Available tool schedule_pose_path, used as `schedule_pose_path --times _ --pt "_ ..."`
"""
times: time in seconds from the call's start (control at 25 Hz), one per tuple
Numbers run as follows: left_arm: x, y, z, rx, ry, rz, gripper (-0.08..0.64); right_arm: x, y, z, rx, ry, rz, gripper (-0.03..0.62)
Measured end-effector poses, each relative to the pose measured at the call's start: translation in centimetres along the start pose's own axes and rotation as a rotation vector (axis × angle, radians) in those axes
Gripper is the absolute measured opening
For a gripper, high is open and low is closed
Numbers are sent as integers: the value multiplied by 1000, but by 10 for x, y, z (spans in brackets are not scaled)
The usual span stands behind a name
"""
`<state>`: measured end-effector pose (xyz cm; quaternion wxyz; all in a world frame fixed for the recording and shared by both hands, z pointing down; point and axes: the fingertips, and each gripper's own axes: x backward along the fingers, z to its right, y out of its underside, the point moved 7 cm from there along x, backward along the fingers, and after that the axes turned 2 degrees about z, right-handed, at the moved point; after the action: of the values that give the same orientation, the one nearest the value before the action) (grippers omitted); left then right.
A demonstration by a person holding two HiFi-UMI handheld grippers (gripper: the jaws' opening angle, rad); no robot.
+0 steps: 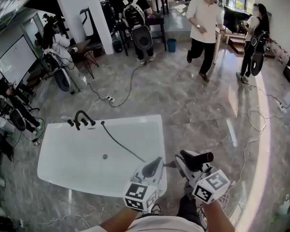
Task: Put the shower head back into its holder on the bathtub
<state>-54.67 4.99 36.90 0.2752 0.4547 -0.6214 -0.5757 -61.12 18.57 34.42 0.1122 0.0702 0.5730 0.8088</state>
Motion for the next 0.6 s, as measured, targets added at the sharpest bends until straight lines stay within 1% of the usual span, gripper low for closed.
schedule_pose_path --times 0.16,0.28,0.44,0.6 --pt "-57 4 9 6 -57 -9 5 -9 -10 62 -11 -47 -25 109" --pt "-95 0 15 18 -105 -3 5 -17 -22 103 -6 -87 -51 109" --pt "-140 -5 22 27 -157 -2 5 -28 -42 151 2 -138 -72 109" --pt "-175 -15 24 21 -193 8 5 -40 -57 190 -10 -161 -60 109"
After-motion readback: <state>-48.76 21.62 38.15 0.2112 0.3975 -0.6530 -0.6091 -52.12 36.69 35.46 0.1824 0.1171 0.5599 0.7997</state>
